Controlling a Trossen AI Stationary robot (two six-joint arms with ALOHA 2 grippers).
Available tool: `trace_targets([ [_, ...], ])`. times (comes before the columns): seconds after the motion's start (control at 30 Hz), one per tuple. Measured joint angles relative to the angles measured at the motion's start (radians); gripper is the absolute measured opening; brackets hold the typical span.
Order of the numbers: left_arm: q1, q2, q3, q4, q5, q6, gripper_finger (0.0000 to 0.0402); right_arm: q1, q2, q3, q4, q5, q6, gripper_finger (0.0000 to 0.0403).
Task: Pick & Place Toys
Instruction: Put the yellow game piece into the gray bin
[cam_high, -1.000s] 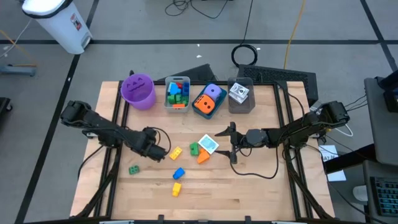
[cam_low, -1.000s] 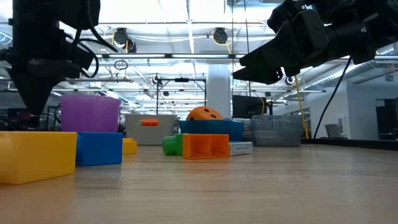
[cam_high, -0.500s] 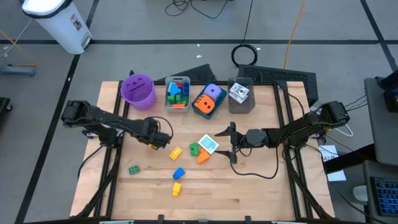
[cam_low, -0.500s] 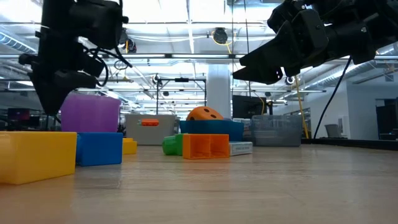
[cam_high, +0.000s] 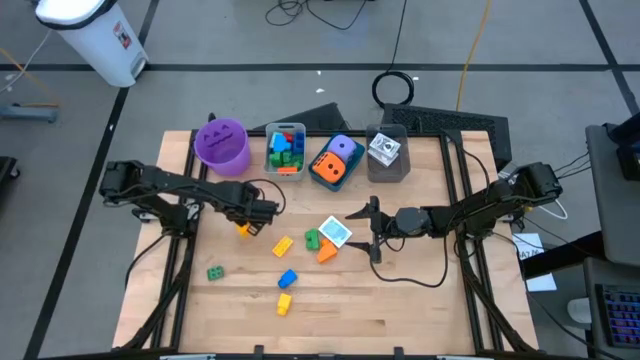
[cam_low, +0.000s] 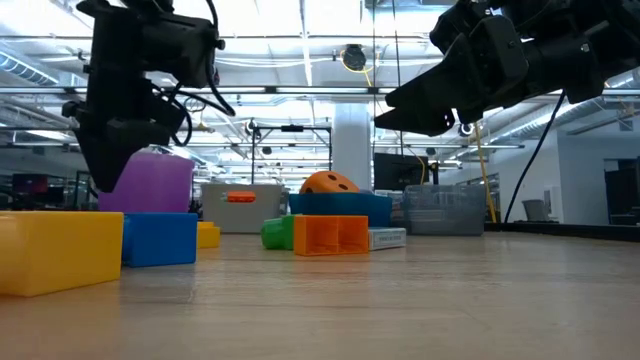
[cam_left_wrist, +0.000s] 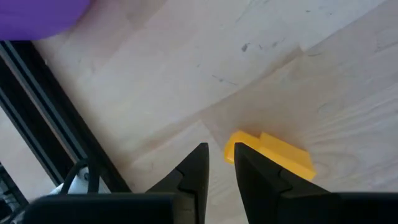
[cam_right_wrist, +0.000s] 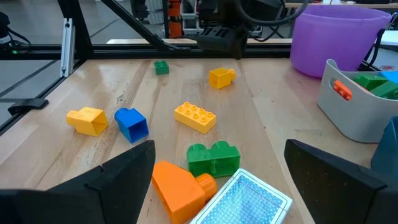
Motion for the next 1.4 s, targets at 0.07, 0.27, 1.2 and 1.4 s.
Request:
trace_targets([
  [0.07, 0.012, 0.0, 0.0, 0.0, 0.004, 0.015, 0.0084, 0.0, 0.0, 0.0, 0.0, 0.0, 0.0, 0.0348],
  [0.27, 0.032, 0.0, 0.0, 0.0, 0.004, -0.024, 0.0083, 0.0, 0.0, 0.0, 0.0, 0.0, 0.0, 0.0348],
  [1.2, 0.021, 0.0, 0.0, -0.088, 0.084, 0.172, 0.0208, 0.0, 0.0, 0.0, -0.001, 0.0, 0.0, 0.0348],
  [1.4, -0.017, 0.0, 0.0, -0.081, 0.06, 0.351, 0.0264, 0.0, 0.0, 0.0, -0.001, 0.0, 0.0, 0.0348],
])
